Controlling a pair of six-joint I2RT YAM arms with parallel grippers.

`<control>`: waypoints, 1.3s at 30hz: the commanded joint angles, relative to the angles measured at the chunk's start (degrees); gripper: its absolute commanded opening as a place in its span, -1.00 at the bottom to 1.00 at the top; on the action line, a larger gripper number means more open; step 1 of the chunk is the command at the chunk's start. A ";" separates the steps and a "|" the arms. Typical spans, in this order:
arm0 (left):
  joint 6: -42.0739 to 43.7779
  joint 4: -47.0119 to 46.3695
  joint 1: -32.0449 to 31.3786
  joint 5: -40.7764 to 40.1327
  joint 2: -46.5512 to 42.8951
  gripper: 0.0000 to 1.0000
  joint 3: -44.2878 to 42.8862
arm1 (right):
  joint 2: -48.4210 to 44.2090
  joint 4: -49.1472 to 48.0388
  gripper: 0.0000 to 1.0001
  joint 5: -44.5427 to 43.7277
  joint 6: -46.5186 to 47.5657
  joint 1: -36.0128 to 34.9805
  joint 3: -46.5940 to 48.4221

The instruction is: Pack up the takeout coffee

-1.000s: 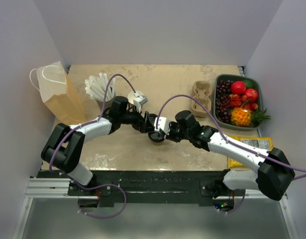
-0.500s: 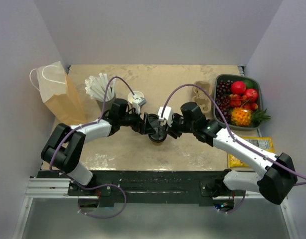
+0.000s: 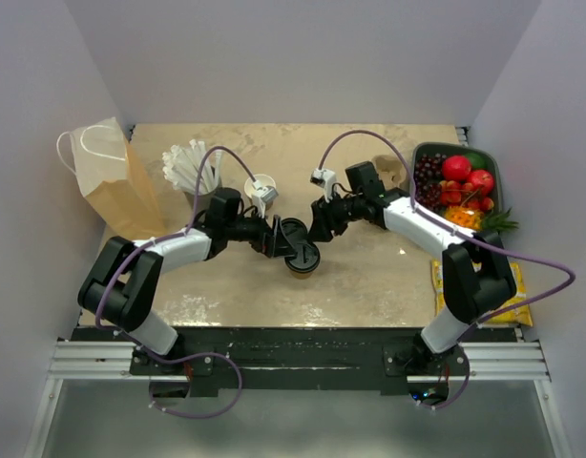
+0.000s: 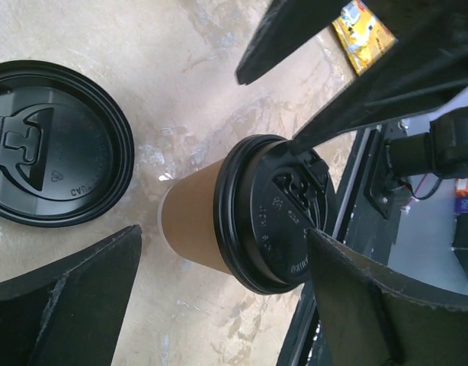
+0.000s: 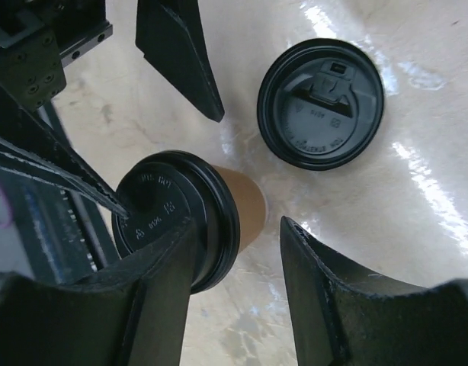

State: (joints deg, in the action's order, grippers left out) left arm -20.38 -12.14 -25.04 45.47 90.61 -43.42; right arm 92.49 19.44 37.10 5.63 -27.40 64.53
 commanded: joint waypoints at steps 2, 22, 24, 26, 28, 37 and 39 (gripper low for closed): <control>-1.42 -3.77 1.04 5.15 -1.75 0.91 0.97 | 1.98 2.62 0.05 12.28 -2.82 2.08 4.11; -8.87 -9.56 3.24 8.05 5.63 0.79 4.13 | 17.63 8.69 -0.02 21.69 -3.60 3.75 8.06; -9.50 -11.06 3.94 8.14 5.98 0.78 5.01 | 19.39 8.51 -0.06 23.36 -5.00 4.37 8.76; -10.46 -12.20 4.21 8.23 6.42 0.78 5.62 | 20.71 8.25 -0.08 23.54 -5.19 4.98 9.03; -12.30 -13.52 4.56 8.31 6.86 0.78 6.15 | 21.59 8.16 -0.08 24.33 -7.21 5.25 9.38; -15.83 -16.87 4.65 5.16 8.18 0.75 8.70 | 21.60 7.01 -0.11 24.77 -9.15 5.86 8.86; -16.18 -18.00 4.65 4.54 7.92 0.75 9.93 | 20.46 7.36 -0.11 24.34 -7.14 5.78 7.98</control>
State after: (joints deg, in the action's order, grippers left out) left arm -36.93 -29.47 -20.97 53.71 97.38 -36.36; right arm 114.02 26.11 64.66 -3.46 -21.74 73.41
